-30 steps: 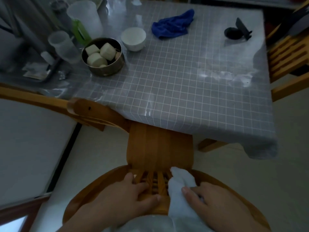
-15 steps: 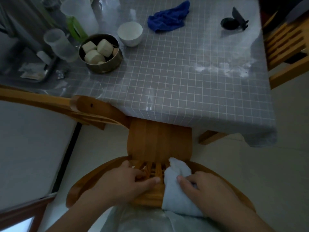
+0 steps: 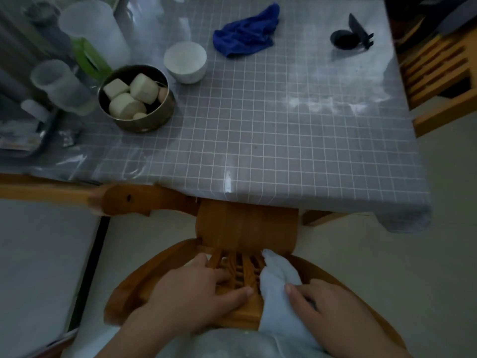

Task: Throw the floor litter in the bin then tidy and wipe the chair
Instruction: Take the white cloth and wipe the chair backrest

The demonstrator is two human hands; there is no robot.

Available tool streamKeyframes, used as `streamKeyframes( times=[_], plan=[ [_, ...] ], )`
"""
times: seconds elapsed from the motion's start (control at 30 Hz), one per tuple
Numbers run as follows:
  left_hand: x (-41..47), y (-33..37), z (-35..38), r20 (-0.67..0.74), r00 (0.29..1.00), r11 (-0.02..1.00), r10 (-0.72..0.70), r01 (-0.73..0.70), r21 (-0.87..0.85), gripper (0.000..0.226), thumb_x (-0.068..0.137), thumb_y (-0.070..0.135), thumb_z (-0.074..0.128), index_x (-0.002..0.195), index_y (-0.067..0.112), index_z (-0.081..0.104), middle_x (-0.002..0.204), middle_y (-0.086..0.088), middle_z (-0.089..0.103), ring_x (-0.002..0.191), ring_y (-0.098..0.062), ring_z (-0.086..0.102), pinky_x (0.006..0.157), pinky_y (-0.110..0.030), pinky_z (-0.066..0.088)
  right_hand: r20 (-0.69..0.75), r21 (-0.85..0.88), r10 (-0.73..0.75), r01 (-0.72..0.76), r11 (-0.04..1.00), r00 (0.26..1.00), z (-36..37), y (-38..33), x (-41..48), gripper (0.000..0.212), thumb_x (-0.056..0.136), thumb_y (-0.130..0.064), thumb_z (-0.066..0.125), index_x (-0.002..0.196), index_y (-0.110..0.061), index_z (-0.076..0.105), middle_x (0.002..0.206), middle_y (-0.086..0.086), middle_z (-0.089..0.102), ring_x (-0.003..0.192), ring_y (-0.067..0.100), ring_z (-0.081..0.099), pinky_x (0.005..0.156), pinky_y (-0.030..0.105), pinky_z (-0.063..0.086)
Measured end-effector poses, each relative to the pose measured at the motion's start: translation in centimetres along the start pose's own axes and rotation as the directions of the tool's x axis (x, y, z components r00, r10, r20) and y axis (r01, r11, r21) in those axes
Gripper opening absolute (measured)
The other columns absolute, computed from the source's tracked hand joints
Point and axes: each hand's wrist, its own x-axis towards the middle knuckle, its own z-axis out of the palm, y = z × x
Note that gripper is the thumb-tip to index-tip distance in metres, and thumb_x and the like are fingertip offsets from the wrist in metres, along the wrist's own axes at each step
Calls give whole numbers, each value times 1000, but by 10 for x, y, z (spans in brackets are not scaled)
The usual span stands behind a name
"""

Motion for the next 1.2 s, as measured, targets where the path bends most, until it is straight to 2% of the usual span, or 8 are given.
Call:
streamKeyframes(
  times=[0.1, 0.23, 0.4, 0.6, 0.73, 0.93, 1.07, 1.2],
  plan=[
    [7, -2, -7, -4, 1000, 999, 0, 0, -44, 67, 70, 87, 32, 122, 51, 54, 113, 9, 45, 97, -11, 57, 79, -28, 46, -19, -11, -23, 23, 1000, 1000, -7, -1, 11, 65, 81, -67, 25, 71, -13, 58, 65, 3, 54, 64, 12, 57, 58, 27, 42],
    [18, 3, -17, 4, 1000, 997, 10, -10, -72, 70, 70, 87, 31, 126, 50, 52, 112, 9, 43, 100, -11, 57, 84, -28, 47, -20, -42, -19, 18, 999, 1000, -24, 1, 24, 62, 84, -66, 29, 68, -12, 52, 62, 1, 51, 62, 12, 55, 51, 25, 36],
    [31, 10, -36, 24, 1000, 996, 10, -8, -92, 72, 71, 86, 28, 129, 50, 50, 116, 6, 43, 104, -13, 57, 87, -31, 47, 8, -69, -38, 38, 997, 999, -48, 1, 45, 59, 82, -68, 28, 57, -18, 44, 59, 0, 47, 57, 10, 50, 49, 25, 32],
    [44, 13, -62, 12, 1000, 995, 0, 1, -98, 70, 72, 85, 29, 128, 50, 50, 114, 6, 43, 105, -14, 57, 88, -31, 46, 10, -86, -60, 61, 994, 998, -70, -4, 69, 62, 78, -71, 24, 56, -18, 47, 59, 2, 51, 60, 12, 55, 53, 28, 37],
    [49, 10, -73, 15, 1000, 996, -10, 12, -84, 69, 72, 85, 30, 128, 50, 51, 114, 8, 43, 101, -13, 58, 85, -31, 47, 27, -112, -77, 79, 990, 997, -75, -10, 77, 63, 76, -72, 19, 57, -18, 45, 61, -1, 50, 62, 10, 55, 54, 26, 35],
    [51, 2, -82, 3, 1000, 997, -24, 24, -74, 67, 72, 85, 30, 125, 51, 52, 110, 10, 43, 96, -11, 58, 81, -31, 48, 24, -136, -83, 86, 987, 996, -74, -22, 82, 67, 77, -71, 19, 59, -13, 47, 63, 5, 52, 62, 15, 54, 59, 33, 41],
    [50, 2, -82, -5, 1000, 998, 1, -1, -57, 64, 75, 82, 30, 126, 49, 53, 108, 9, 43, 93, -12, 59, 75, -30, 47, 15, -147, -86, 87, 985, 996, -73, -22, 79, 66, 78, -70, 19, 61, -14, 49, 62, 1, 50, 61, 13, 52, 56, 29, 38],
    [50, -1, -83, -9, 1000, 999, -4, 4, -38, 65, 77, 80, 30, 130, 47, 50, 108, 9, 41, 93, -13, 58, 72, -29, 44, 6, -153, -108, 107, 982, 994, -72, -26, 79, 64, 78, -71, 18, 56, -16, 43, 61, 2, 51, 59, 12, 50, 52, 26, 34]
  ],
)
